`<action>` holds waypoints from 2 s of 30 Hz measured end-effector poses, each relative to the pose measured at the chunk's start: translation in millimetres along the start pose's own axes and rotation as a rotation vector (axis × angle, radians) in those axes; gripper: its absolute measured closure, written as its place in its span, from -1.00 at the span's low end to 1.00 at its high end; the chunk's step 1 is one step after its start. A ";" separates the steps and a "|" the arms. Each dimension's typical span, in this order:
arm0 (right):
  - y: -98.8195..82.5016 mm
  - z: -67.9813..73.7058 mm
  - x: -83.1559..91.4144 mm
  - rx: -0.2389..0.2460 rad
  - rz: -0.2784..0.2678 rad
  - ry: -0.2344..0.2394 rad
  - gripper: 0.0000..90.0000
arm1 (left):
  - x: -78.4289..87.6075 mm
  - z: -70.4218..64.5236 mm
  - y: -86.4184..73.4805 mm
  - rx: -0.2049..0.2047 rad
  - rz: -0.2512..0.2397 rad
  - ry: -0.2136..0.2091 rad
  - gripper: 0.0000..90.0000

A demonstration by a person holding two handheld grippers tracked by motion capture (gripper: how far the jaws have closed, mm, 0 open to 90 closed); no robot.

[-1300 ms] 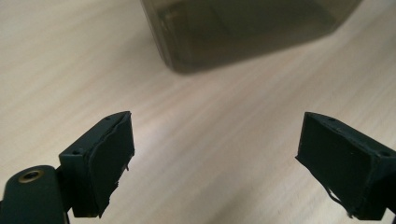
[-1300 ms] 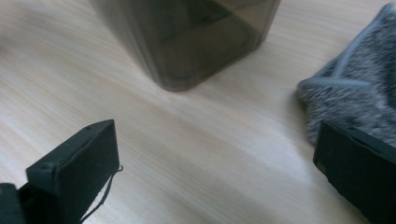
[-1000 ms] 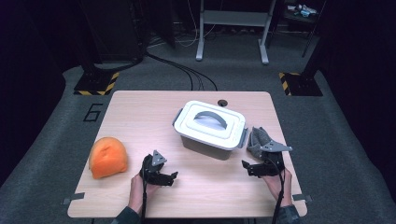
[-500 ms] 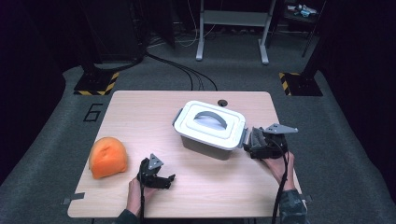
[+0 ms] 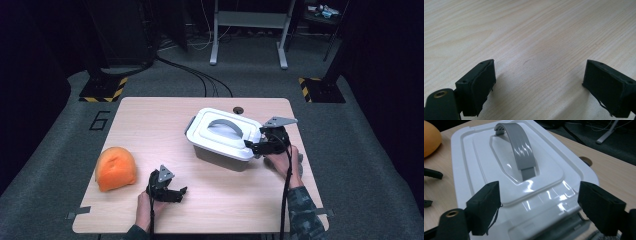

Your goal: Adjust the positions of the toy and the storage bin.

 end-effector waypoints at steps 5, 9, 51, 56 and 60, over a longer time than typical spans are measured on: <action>10.2 6.9 -16.3 0.017 0.025 0.038 -0.24 | 0.3 0.1 -0.3 0.002 0.002 -0.003 -0.77; 14.0 8.8 -28.6 0.027 0.052 0.043 -0.01 | -0.1 0.4 -0.5 0.005 -0.005 0.002 -0.76; 22.2 66.3 -67.8 -0.063 0.036 -0.058 0.45 | 5.5 4.8 -7.0 0.018 0.003 0.021 -0.76; 24.8 73.7 -75.1 -0.074 0.025 -0.088 0.46 | 5.2 4.4 -7.1 0.024 -0.001 0.026 -0.76; 28.0 77.1 -77.8 -0.046 0.044 -0.099 0.45 | 5.6 4.7 -7.3 0.018 0.004 0.025 -0.76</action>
Point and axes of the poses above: each handheld gripper's, and its own axes: x roughly backward along the jaws, y roughly out of its top, z roughly to its left, the point moved 2 cm from there along -x, roughly forward along the jaws, and after that the axes turned 15 degrees about -x, right-handed, at the moved point
